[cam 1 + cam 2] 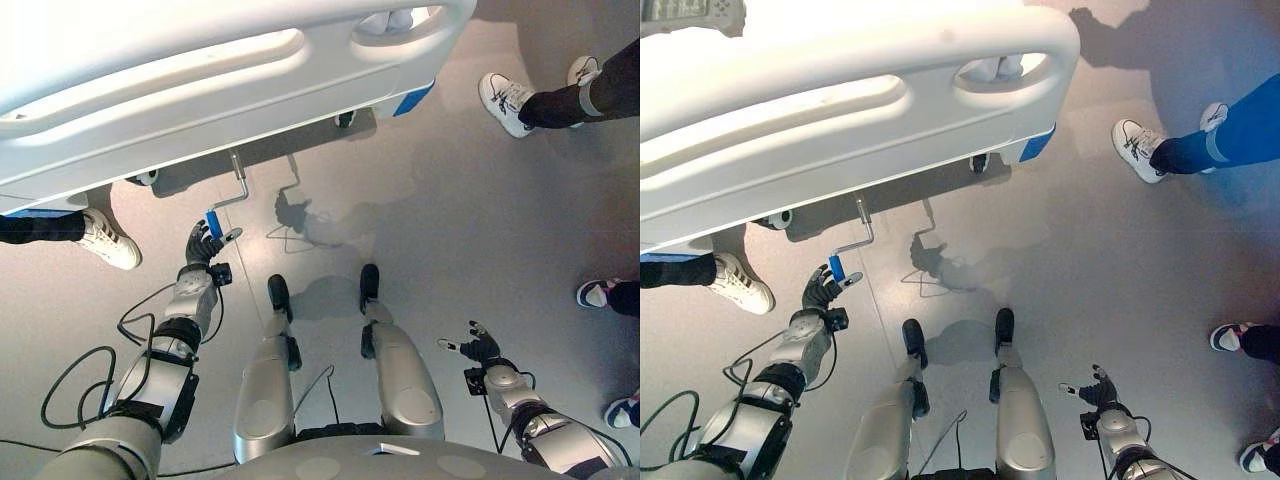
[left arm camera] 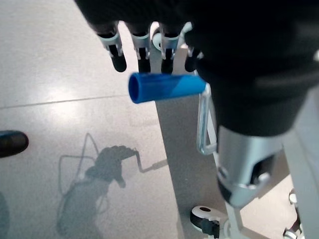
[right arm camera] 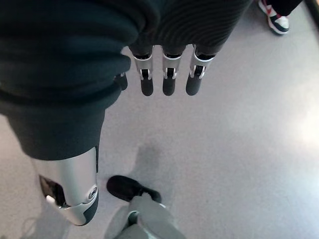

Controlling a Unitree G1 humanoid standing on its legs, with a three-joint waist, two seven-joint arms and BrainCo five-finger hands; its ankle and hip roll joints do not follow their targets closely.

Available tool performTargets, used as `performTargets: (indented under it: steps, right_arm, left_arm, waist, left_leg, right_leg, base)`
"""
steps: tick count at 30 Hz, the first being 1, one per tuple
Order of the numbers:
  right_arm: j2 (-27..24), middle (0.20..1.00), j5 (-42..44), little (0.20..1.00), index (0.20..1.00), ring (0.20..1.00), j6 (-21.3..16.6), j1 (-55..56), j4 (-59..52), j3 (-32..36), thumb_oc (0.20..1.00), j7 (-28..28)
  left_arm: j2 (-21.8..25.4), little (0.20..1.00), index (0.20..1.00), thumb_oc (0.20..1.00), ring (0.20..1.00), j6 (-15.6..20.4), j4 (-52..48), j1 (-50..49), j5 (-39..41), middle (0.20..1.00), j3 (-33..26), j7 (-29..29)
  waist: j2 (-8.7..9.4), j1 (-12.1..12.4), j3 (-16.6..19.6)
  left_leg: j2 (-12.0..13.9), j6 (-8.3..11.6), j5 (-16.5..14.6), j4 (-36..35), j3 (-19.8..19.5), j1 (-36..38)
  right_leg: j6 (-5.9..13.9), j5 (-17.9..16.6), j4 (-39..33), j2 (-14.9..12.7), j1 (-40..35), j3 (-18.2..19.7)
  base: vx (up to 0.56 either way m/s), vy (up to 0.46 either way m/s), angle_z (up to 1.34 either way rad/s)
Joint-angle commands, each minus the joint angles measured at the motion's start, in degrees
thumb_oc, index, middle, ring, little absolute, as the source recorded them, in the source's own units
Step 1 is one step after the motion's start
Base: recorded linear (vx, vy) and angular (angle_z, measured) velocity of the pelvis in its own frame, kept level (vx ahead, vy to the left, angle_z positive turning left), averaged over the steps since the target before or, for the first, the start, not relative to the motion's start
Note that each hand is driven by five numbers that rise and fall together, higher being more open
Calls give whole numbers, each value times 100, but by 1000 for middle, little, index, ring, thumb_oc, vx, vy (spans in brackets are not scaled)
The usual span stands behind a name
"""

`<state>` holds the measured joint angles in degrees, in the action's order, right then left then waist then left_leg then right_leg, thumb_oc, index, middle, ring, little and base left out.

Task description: Raise the hospital bed

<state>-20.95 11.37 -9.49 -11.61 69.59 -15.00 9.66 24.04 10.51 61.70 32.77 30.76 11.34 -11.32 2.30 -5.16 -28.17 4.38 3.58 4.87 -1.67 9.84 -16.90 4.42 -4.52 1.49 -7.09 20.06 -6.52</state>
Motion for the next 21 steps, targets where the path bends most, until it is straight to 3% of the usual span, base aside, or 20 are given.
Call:
performTargets:
  steps: [1, 21]
  right_arm:
    - [-73, 1000, 52, 1000, 1000, 1000, -116, 77, -141, -178, 1000, 68]
    - [-97, 1000, 187, 1000, 1000, 1000, -249, 137, -574, -296, 1000, 119]
  left_arm:
    - [185, 1000, 1000, 1000, 1000, 147, 228, 334, 51, 1000, 16, -79]
    - [370, 1000, 1000, 1000, 1000, 137, 271, 889, -51, 1000, 317, -140]
  waist:
    - [133, 1, -41]
    - [186, -122, -162]
  left_leg:
    - [-26, 22, 256, 289, -35, -242]
    - [2, 42, 311, 254, 2, -779]
  right_leg:
    - [478, -487, 152, -265, 407, 221]
    - [514, -535, 175, -253, 974, 231]
  base:
    - [0, 0, 0]
    - [0, 0, 0]
